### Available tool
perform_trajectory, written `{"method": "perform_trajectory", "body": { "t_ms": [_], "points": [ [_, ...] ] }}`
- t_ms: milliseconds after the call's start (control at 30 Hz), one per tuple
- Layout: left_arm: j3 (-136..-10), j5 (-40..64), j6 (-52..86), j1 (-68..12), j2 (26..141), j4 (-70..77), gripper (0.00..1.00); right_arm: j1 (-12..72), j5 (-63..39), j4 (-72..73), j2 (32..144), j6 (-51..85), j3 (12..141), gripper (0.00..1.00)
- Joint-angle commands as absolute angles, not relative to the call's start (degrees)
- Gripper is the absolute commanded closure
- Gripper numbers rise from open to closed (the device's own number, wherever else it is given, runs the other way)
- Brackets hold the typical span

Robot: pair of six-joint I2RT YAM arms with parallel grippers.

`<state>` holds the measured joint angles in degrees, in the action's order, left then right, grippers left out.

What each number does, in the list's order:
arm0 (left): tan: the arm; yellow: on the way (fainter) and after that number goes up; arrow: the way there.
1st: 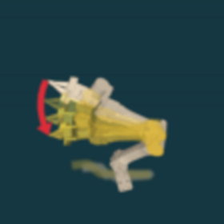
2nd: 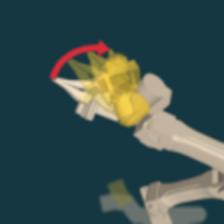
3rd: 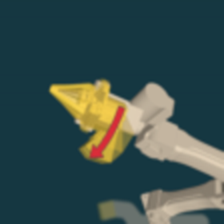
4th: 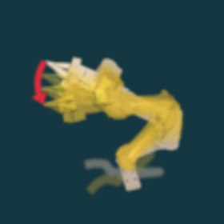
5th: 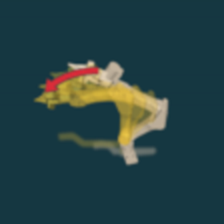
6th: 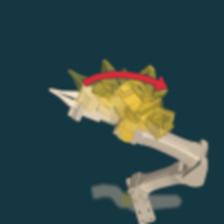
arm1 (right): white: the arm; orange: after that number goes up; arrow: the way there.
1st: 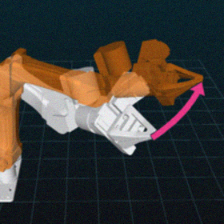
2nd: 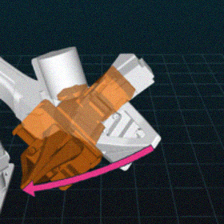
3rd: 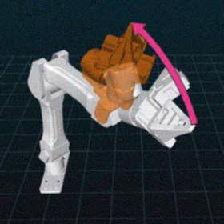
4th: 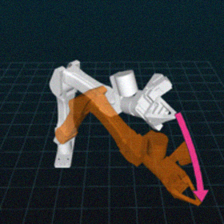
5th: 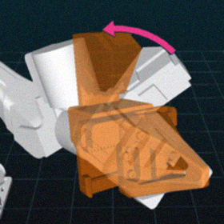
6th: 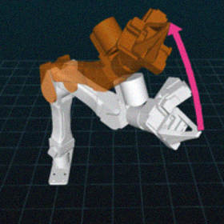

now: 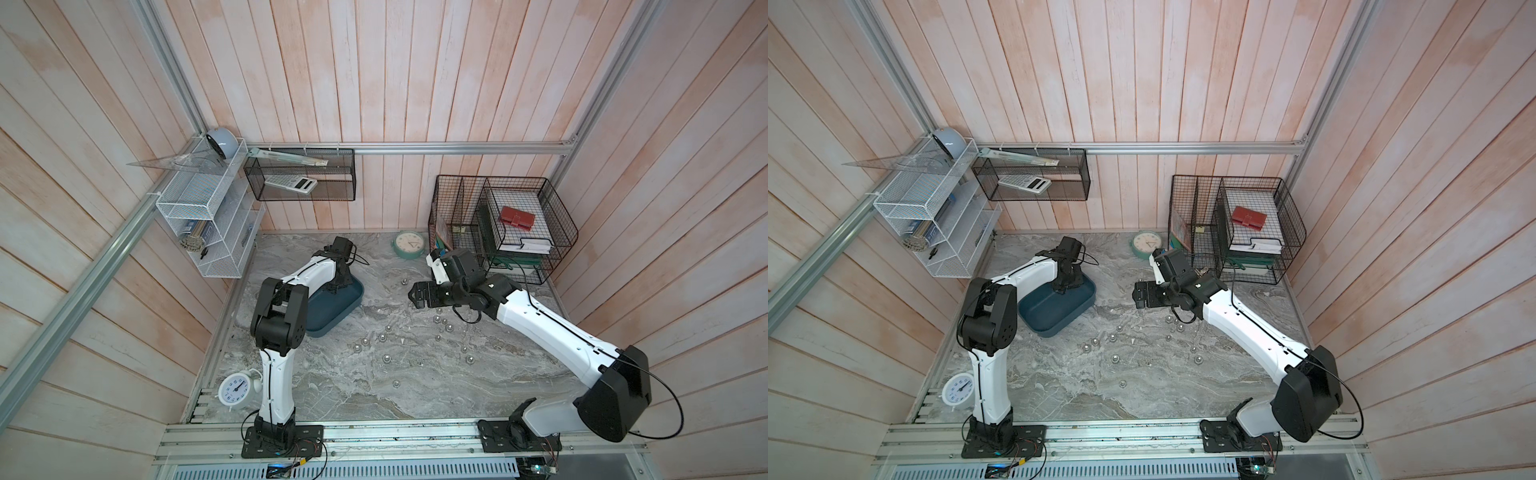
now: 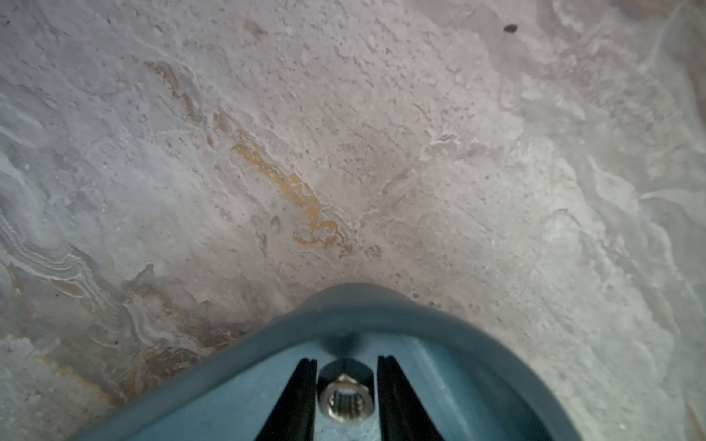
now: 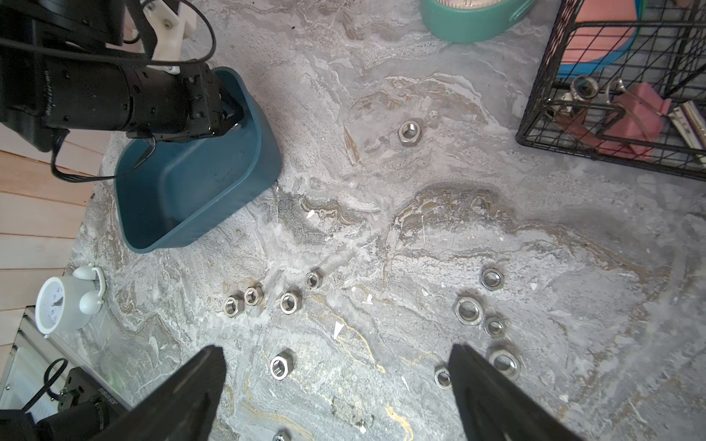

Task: Put the nuts on the desktop into the storage box
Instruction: Place the nut in the storage box, then pick up the nut from the center of the board.

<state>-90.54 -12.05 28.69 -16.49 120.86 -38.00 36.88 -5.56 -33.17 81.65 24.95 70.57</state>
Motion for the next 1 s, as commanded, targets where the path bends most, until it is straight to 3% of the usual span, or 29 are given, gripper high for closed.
{"method": "perform_trajectory", "body": {
  "t_ms": [0,300,600,967],
  "points": [
    [-90.11,-12.41,28.87,-16.18,118.92,-37.38,0.56,37.23,-4.09,-34.04,81.42,24.09,71.37,0.02],
    [-87.41,-10.4,30.47,-16.34,111.81,-38.91,0.42,37.18,-2.74,-34.36,80.45,23.98,70.8,0.02],
    [-90.76,-9.93,30.51,-21.47,108.82,-41.79,0.2,36.61,0.39,-34.18,77.2,25.53,67.67,0.02],
    [-104.72,-8.55,28.34,-28.2,118.85,-44.27,0.18,34.22,3.23,-35.81,70.46,27.98,62.5,0.02]
  ]
}}
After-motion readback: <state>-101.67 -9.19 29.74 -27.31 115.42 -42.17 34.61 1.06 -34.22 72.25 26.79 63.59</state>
